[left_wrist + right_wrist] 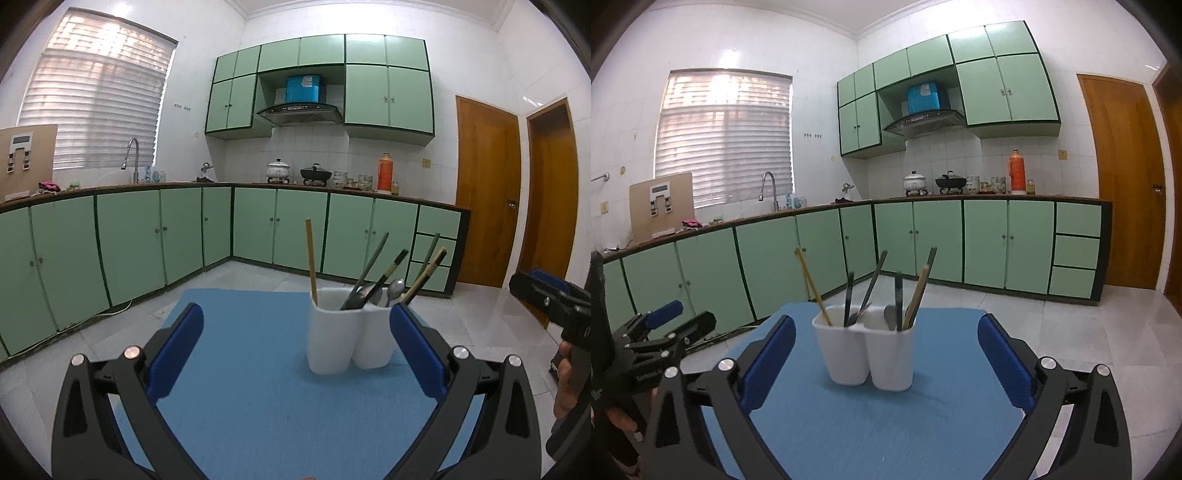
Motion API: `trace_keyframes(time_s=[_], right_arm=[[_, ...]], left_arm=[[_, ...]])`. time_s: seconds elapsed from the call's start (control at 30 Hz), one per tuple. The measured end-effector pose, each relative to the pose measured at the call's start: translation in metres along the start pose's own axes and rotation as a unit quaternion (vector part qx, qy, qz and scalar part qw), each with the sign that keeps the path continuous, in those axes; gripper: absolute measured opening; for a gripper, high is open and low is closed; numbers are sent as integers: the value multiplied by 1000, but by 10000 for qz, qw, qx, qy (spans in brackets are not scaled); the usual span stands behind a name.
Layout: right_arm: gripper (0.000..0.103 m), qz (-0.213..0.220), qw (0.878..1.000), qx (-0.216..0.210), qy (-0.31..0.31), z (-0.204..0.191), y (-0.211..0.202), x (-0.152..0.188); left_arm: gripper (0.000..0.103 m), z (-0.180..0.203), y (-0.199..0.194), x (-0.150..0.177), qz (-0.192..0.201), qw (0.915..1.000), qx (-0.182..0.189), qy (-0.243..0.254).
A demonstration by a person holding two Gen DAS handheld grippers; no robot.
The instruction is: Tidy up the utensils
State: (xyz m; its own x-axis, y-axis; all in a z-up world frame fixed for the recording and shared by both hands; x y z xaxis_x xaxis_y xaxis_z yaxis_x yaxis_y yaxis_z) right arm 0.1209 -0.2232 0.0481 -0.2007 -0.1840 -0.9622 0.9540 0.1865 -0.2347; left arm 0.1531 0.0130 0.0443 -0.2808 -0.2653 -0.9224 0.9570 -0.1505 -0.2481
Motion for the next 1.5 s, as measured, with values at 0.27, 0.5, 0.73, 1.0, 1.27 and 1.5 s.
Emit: trace_keyframes(time_s=[0.27,0.5,0.73,1.0,1.27,1.5], right_arm=[[97,-192,9998,-51,-26,-19,-11,19],[97,-137,9998,-26,-115,-28,-17,19],[97,-162,9997,-47,-153,-32,-18,21],[97,-398,9991,-52,-133,-35,-12,25],[97,-556,9984,-49,-87,-33,-6,34],[97,-564,9983,-52,-97,-34,-6,36]], left_arm=[[98,3,-16,14,-92,9999,-13,115],[98,11,-30,22,-87,9998,70,165],[98,12,-34,27,-90,9998,62,179],[98,13,-32,31,-282,9994,-42,201],[98,9,-29,40,-454,9988,-102,148],[98,8,-29,40,-455,9988,-116,113]])
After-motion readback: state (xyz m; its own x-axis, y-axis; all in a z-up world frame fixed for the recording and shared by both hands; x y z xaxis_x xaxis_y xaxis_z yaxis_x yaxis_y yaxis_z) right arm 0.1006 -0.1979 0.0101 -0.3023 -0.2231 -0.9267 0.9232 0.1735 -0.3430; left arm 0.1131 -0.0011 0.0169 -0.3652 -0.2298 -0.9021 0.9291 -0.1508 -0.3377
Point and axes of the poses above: each gripper's, at about its wrist camera, not at the fingertips, and y roughly the way its jaws point, z to its right, x to its underside, the point moved 6 cm from there along y, roughly the way its jaws point, and after that the axes turned 14 degrees about -y, right-handed, at the moved point
